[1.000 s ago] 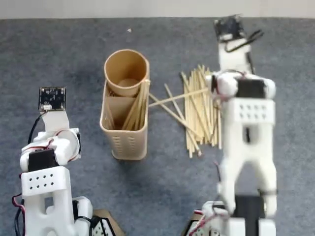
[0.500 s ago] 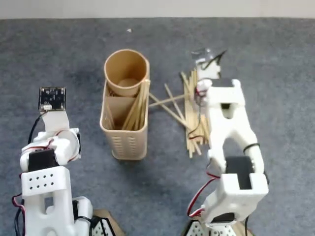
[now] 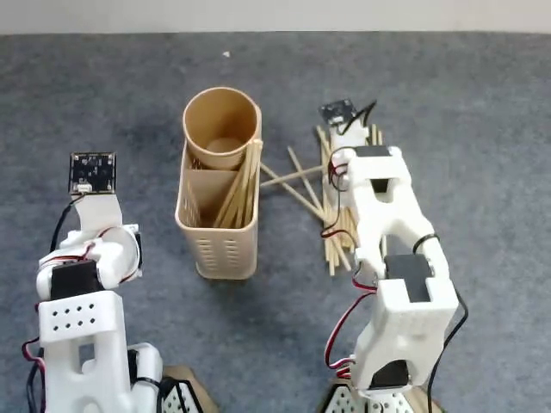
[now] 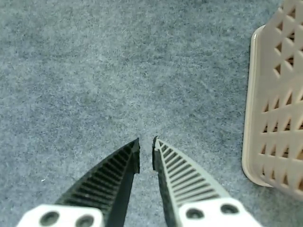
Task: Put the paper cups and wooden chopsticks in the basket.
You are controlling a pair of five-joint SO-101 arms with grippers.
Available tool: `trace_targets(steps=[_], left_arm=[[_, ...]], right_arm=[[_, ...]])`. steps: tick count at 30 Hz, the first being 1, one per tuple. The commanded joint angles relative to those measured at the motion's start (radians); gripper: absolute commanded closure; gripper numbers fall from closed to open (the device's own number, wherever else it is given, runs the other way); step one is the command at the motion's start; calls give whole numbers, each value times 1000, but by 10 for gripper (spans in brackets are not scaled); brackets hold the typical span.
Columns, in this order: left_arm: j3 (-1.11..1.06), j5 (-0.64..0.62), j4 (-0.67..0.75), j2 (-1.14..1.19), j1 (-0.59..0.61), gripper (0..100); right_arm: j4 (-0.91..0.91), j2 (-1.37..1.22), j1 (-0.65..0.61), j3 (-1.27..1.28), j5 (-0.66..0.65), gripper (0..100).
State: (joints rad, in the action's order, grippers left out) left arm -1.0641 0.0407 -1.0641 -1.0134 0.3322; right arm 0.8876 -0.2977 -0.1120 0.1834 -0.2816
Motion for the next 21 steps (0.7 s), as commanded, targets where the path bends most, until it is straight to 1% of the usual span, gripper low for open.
trace_targets(steps=[1,2,4,5,10,12,14,18,21], left_arm=[[4,8,17,-16,-2,912],[4,8,17,-16,-2,912],[4,8,17,-16,-2,912],[4,8,17,-16,-2,912],[4,8,17,-16,-2,912],[4,8,17,-16,-2,912],[4,8,17,-16,-2,912],[4,8,17,-16,-2,912],[4,8,17,-16,-2,912]], right_arm=[[-13,8,-5,-5,-9,864],[-13,8,-5,-5,-8,886],[-10,8,-5,-5,-3,971],[-8,8,-5,-5,-2,998],[-5,13,5,-13,0,994],[30,13,19,-16,25,994],[64,36,38,-71,44,994],[176,171,68,-205,52,994],[236,329,77,-311,118,994]])
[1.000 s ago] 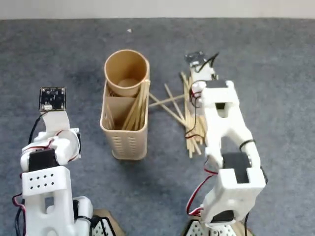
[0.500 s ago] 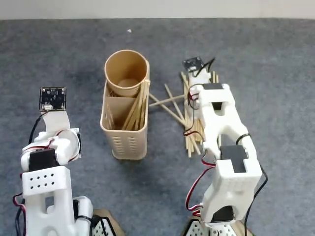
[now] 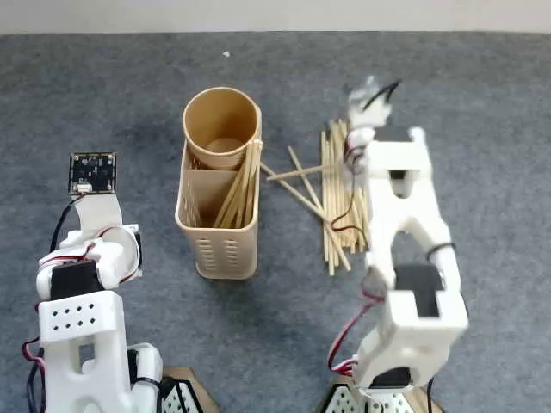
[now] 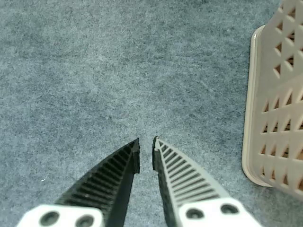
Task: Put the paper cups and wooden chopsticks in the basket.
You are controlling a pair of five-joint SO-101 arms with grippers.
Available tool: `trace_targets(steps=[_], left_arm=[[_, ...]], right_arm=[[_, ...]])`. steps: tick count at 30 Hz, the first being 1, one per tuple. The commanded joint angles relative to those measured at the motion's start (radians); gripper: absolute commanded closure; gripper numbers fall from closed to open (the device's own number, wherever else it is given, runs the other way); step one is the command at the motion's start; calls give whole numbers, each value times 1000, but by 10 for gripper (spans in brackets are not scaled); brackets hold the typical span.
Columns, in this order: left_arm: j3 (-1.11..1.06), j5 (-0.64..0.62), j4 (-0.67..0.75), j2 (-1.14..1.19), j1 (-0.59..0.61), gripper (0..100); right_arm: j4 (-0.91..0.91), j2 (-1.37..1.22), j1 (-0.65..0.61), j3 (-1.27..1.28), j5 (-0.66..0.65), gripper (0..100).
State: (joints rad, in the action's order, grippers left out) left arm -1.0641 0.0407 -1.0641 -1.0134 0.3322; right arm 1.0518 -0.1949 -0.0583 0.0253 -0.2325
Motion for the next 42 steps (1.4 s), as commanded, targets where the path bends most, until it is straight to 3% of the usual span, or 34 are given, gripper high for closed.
trace_targets(steps=[1,7,14,18,21,24,28,42], left_arm=[[4,8,17,-16,-2,912],[4,8,17,-16,-2,912],[4,8,17,-16,-2,912],[4,8,17,-16,-2,912],[4,8,17,-16,-15,912],[2,8,17,-16,-22,912],[2,8,17,-16,-22,912],[2,8,15,-16,-22,912]], right_arm=[[87,286,24,-177,91,994],[99,662,-62,-228,176,994],[99,923,-170,-2,120,993],[90,805,-119,216,12,976],[13,615,-73,349,-46,890],[-104,409,-47,363,-95,829],[-193,189,-38,358,-100,825],[-263,45,-15,360,-98,825]])
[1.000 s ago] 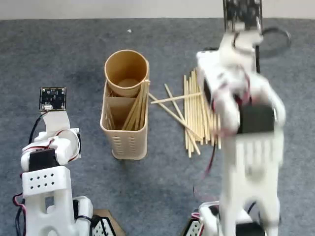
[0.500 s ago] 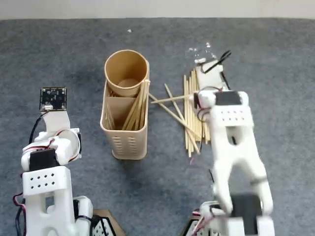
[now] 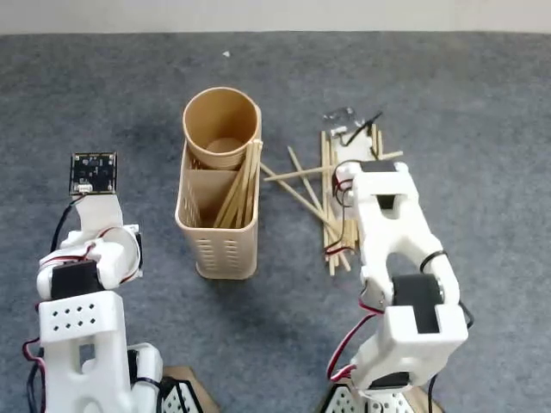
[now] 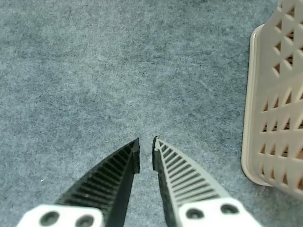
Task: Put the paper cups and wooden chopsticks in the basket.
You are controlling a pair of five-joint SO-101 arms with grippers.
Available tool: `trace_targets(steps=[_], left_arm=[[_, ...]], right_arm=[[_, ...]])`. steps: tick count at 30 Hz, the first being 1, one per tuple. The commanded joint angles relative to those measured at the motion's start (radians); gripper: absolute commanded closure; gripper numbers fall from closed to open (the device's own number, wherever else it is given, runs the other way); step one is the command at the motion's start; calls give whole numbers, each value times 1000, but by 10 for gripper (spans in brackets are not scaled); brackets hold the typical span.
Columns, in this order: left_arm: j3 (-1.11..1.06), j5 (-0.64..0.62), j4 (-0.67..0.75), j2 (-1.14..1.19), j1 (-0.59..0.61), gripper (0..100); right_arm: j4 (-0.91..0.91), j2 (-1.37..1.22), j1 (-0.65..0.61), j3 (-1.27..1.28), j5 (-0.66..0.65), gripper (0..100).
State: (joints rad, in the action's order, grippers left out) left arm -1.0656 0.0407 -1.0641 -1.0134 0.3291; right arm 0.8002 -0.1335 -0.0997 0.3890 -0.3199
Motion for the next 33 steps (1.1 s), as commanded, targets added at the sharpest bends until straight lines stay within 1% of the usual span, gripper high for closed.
trace_targets(steps=[1,5,7,10,11,14,18,22,27,30,33], left_arm=[[4,8,15,-16,-19,912],[4,8,15,-16,-19,912],[4,8,15,-16,-19,912],[4,8,15,-16,-19,912],[4,8,15,-16,-19,912],[4,8,15,-16,-19,912],[4,8,15,-16,-19,912],[4,8,15,-16,-19,912],[4,8,15,-16,-19,912],[4,8,15,-16,-19,912],[4,8,15,-16,-19,912]], right_arm=[[-12,-30,30,-4,-11,825],[-33,-61,39,-4,-11,826],[-36,-61,39,-4,-11,848],[-36,-58,39,-12,-5,972],[-33,-58,39,-27,15,998],[-4,-54,54,-82,66,990],[122,-7,59,-248,115,993],[223,163,56,-374,172,993],[251,475,22,-424,252,993],[251,662,-42,-414,299,993],[206,834,-124,-354,331,993]])
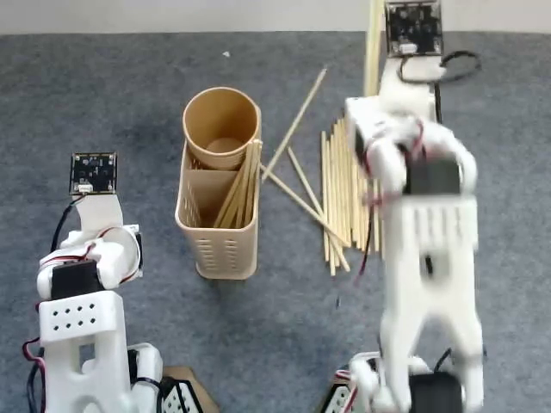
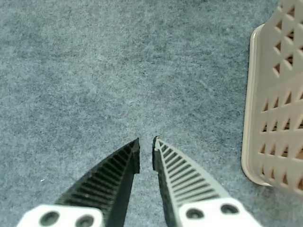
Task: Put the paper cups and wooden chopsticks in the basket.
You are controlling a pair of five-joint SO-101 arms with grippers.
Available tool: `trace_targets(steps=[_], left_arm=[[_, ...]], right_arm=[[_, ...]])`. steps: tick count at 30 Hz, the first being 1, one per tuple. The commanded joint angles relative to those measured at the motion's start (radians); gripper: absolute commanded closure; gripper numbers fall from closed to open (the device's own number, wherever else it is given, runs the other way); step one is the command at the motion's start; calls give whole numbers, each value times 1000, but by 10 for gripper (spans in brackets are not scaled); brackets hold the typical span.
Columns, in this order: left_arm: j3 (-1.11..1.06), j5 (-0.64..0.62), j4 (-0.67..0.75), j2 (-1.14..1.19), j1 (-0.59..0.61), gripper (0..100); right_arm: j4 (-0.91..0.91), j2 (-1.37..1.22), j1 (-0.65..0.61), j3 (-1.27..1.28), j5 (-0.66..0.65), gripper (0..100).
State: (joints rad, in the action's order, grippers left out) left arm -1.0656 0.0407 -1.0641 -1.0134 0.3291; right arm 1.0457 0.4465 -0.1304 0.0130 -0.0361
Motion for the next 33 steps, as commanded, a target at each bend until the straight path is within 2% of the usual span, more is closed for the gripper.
trace_targets(steps=[1,9,14,19,28,33], left_arm=[[4,8,15,-16,-19,912],[4,8,15,-15,-19,912],[4,8,15,-15,-19,912],[4,8,17,-15,-19,912],[4,8,17,-15,-19,912],[4,8,17,-15,-19,912]], right_arm=[[-68,311,-128,48,57,993],[-475,662,-349,473,157,993],[-687,676,-455,730,170,993],[-705,568,-536,731,196,993],[-791,493,-549,740,196,987],[-760,510,-541,739,196,858]])
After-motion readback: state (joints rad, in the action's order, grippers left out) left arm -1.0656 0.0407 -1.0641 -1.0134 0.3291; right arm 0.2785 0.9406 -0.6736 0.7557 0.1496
